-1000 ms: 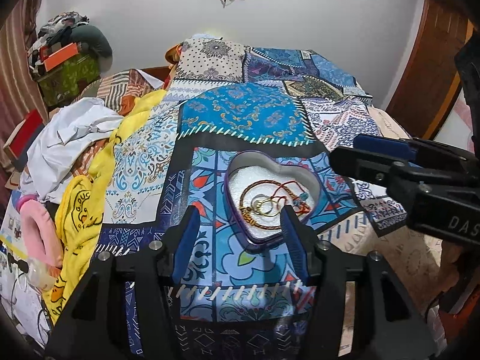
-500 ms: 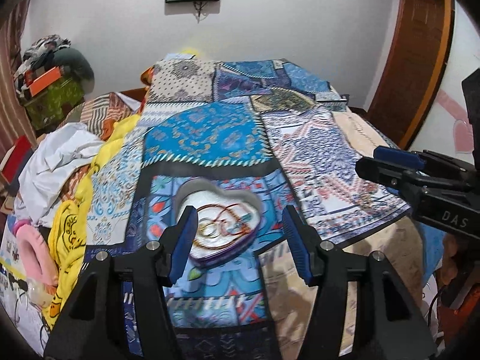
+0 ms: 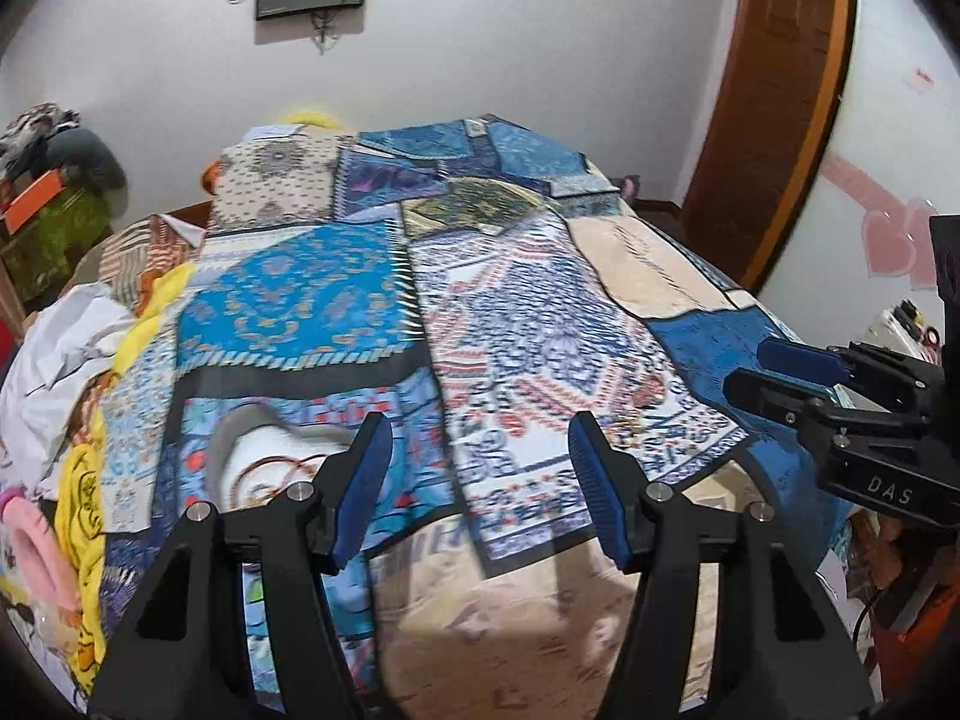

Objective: Organize jewelry
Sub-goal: 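Move both open tools toward the loose rings on the white quilt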

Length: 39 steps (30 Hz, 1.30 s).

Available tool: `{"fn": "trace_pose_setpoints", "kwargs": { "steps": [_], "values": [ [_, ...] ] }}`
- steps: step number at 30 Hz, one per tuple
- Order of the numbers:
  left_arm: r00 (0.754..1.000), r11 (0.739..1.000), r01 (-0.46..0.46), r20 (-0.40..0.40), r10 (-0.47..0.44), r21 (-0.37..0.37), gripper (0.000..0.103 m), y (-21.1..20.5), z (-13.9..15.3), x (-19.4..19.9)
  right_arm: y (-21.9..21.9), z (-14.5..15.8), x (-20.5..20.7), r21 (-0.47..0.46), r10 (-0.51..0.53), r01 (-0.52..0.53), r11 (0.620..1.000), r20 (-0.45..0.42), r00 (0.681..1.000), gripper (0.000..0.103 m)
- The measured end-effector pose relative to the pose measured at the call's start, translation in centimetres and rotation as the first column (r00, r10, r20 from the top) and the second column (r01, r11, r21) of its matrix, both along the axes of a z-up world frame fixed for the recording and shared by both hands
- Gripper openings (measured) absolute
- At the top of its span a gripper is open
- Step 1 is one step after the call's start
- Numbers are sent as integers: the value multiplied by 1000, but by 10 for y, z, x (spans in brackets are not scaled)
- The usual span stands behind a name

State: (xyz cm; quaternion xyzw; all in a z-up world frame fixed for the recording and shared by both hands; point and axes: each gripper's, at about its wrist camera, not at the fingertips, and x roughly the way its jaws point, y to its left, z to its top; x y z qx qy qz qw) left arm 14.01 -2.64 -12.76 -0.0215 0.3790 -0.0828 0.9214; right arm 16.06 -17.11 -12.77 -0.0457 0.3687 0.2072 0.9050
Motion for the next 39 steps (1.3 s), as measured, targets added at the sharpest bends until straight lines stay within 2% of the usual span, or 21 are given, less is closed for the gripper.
{"fn": "trace_pose_setpoints", "kwargs": {
  "steps": [4, 12, 15, 23, 25, 31, 39],
  "values": [
    [999, 999, 44, -15, -44, 9, 60, -16, -7, 7, -15, -8, 0, -9, -25, 25, 1000, -23, 999, 45],
    [988, 991, 131, -80, -130, 11, 60, -45, -32, 19, -19, -25, 8, -17, -18, 17, 1000, -66, 998, 45],
    [984, 989, 150, -91, -151, -12, 59, -52, -38, 24, -19, -30, 12, -22, -13, 11, 1000, -83, 997, 45],
    [975, 982, 183, -124, -187, -44, 41, -66, -51, 40, -27, -38, 18, -11, -22, 21, 1000, -105, 994, 45],
    [971, 978, 200, -119, -206, -55, 28, -68, -52, 43, -28, -38, 18, -9, -26, 25, 1000, -104, 994, 45],
    [969, 975, 205, -122, -215, -85, 22, -67, -58, 48, -29, -40, 21, 0, -28, 28, 1000, -112, 993, 45],
    [971, 976, 203, -115, -211, -77, 16, -69, -58, 49, -27, -41, 28, 14, -20, 22, 1000, -114, 993, 45]
  ]
}}
